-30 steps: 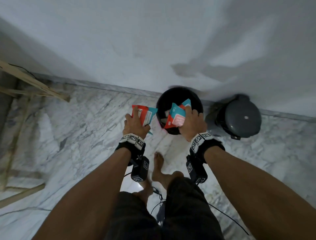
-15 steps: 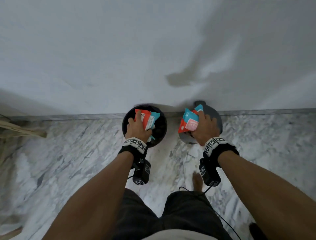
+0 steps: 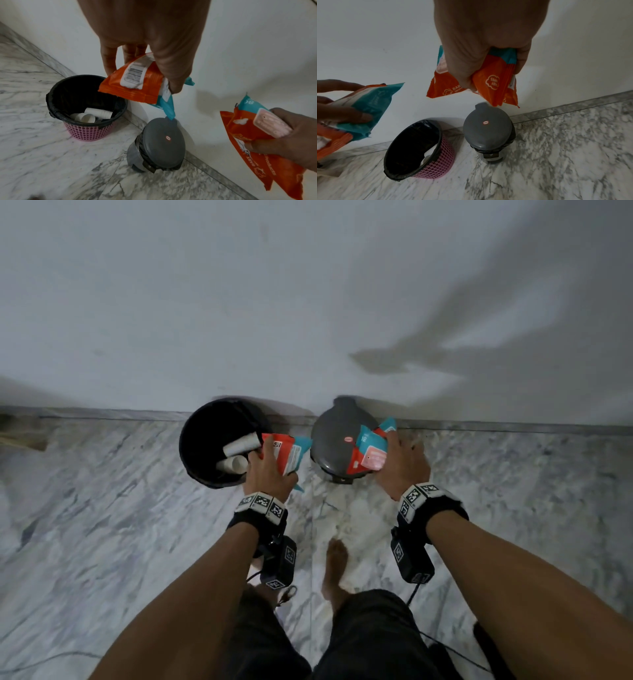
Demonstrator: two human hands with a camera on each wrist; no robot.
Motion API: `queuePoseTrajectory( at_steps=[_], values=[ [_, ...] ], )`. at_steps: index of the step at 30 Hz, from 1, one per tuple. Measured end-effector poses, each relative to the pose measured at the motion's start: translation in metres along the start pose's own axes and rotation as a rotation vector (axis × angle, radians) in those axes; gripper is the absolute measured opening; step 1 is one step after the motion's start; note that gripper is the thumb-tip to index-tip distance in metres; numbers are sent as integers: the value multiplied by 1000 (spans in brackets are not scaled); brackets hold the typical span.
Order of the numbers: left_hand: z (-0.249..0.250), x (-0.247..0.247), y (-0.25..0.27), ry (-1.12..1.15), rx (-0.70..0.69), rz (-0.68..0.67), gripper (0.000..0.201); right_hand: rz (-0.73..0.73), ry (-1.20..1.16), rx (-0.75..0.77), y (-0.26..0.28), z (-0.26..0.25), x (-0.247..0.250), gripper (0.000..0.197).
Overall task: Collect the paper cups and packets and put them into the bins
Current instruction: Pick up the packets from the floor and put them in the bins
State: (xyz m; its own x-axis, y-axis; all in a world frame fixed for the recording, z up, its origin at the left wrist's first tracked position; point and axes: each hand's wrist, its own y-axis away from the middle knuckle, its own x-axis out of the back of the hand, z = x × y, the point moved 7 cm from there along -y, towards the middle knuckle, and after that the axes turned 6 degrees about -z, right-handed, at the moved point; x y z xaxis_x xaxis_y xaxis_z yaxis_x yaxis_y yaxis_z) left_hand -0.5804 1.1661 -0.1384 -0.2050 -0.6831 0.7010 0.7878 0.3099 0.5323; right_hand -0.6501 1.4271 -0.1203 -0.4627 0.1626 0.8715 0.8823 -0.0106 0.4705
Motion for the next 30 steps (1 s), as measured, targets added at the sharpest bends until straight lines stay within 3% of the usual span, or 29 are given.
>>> queuePoseTrajectory(
  at_steps=[16,30],
  values=[
    [40,-5,-30,-102,-64,-30,90,36,-81,-54,-13,8,-5,80],
    [86,-28,-69,-47,-95,-106,90,-49,-85,-56,-53,19,-8,79]
  ],
)
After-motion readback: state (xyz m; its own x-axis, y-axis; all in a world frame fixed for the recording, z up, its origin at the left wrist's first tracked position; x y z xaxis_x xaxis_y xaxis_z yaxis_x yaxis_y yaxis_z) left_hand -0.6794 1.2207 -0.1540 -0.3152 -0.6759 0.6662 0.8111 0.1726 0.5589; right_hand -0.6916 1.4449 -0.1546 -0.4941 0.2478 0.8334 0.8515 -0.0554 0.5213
